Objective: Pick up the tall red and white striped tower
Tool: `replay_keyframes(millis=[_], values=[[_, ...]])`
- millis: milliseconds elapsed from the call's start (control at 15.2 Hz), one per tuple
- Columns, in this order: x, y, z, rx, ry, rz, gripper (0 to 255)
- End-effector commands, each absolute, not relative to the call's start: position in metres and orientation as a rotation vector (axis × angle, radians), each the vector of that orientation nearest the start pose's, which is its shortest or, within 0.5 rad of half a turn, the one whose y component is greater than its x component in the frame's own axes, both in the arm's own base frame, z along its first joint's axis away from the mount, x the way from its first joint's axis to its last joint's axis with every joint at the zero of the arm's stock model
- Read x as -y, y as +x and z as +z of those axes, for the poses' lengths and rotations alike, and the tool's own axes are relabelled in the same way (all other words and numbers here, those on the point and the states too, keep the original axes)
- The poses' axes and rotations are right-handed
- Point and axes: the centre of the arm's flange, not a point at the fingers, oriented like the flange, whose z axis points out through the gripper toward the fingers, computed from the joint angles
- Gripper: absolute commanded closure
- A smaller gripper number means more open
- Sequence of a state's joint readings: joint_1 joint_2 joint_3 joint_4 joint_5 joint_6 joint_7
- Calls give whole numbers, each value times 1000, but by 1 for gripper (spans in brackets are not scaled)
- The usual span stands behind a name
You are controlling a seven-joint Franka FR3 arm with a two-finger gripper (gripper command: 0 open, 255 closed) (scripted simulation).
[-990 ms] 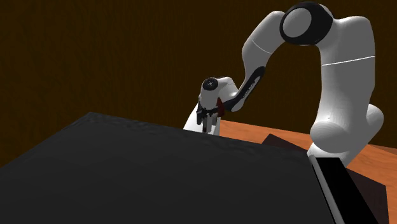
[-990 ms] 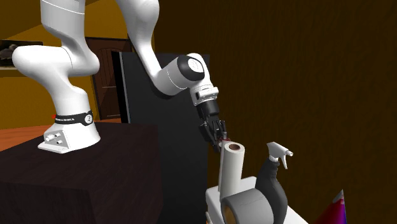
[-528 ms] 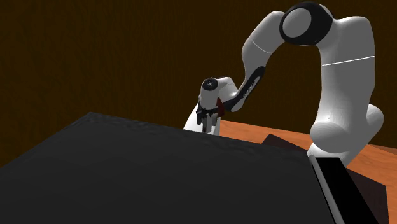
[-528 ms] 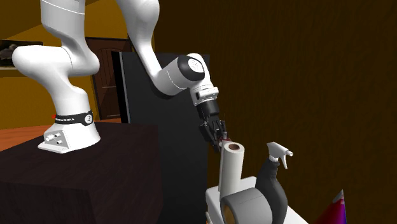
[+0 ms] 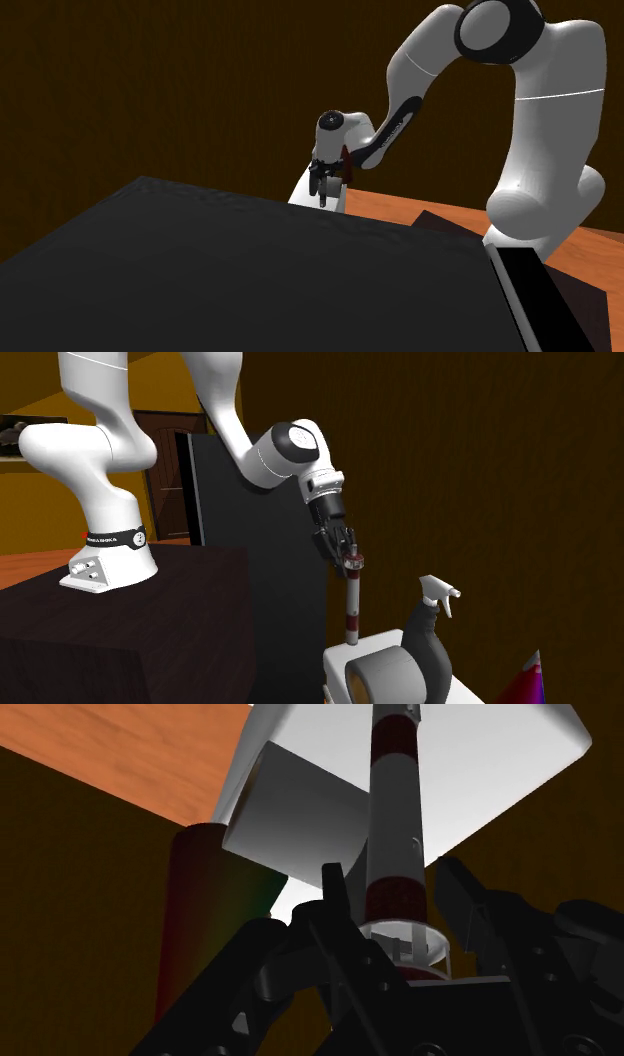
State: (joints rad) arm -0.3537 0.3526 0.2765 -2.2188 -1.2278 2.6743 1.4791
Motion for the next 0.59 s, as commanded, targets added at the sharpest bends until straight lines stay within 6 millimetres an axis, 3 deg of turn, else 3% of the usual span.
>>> replay_keyframes(millis=[0, 396, 528], values=[[12, 547, 235, -821, -3254, -743, 255], [12, 547, 267, -821, -3254, -743, 255], [12, 547, 268, -821, -3254, -743, 255]])
